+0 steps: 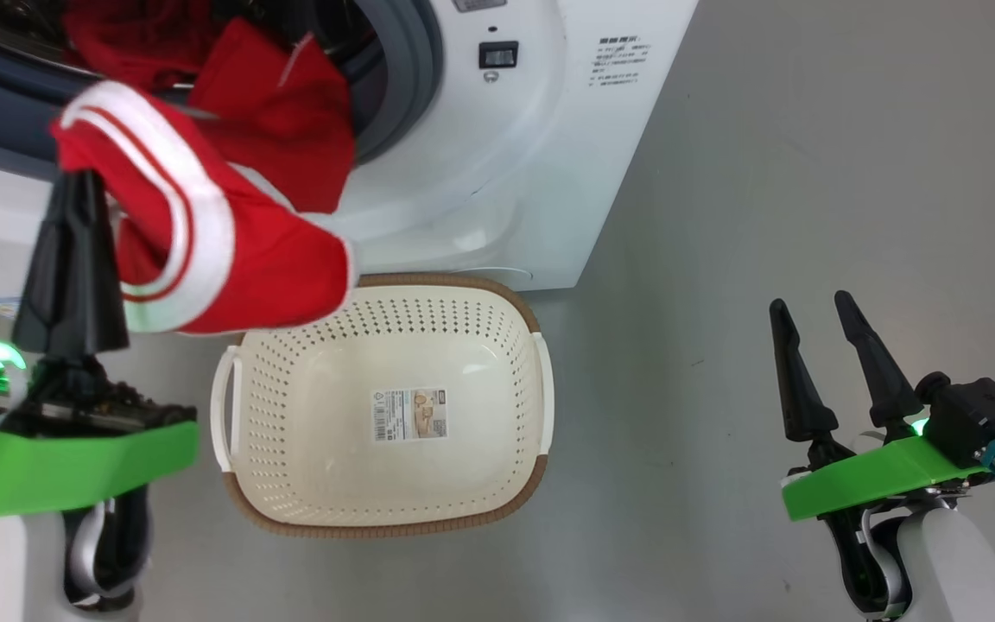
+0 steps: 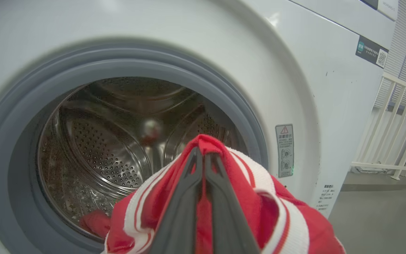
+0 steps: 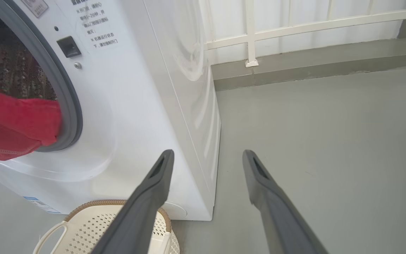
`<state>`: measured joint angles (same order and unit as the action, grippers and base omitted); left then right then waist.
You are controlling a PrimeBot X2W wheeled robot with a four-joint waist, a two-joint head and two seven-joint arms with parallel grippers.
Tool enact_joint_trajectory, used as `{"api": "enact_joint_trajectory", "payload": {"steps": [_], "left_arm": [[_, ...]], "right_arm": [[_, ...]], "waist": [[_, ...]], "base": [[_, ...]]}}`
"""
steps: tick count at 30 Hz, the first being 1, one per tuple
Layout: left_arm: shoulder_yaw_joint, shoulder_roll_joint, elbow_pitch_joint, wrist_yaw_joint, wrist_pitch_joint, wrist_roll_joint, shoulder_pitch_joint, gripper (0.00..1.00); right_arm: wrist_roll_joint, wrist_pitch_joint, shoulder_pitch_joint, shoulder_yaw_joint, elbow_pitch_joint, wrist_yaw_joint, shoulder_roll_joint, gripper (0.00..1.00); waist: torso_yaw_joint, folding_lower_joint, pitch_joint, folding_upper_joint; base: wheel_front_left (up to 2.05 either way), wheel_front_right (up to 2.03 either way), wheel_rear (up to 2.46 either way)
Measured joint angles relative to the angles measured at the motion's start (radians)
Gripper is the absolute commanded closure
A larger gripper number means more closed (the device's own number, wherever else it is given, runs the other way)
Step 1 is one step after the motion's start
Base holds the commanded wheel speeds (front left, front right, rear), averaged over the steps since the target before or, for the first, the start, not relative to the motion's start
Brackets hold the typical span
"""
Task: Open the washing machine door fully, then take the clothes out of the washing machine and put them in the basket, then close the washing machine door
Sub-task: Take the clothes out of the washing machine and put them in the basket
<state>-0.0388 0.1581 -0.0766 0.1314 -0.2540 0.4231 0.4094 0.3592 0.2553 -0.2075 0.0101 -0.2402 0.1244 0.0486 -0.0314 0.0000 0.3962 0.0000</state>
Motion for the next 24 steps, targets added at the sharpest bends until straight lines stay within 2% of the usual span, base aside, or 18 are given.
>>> {"api": "enact_joint_trajectory", "payload": {"steps": [6,15,24], "left_arm": [[0.040,-0.004,0.081,0.000,0.000,0.001,-0.023,1.00],[0.112,-0.010,0.274,0.000,0.000,0.008,-0.025,1.00],[0.176,0.008,0.496,0.000,0.000,0.008,0.059,1.00]], "right_arm": [[0.000,0.000,-0.001,0.004,0.001,0.000,0.000,0.00],[0.000,0.000,-0.013,0.011,0.010,0.000,0.000,0.00],[0.010,0.000,-0.058,0.023,0.020,0.000,0.000,0.00]], "waist": [[-0.003,0.0000,0.018,0.0000],[-0.013,0.0000,0.066,0.0000],[-0.027,0.0000,0.138,0.0000]], "base": [[0.00,0.00,0.00],[0.00,0.00,0.00],[0.00,0.00,0.00]]}}
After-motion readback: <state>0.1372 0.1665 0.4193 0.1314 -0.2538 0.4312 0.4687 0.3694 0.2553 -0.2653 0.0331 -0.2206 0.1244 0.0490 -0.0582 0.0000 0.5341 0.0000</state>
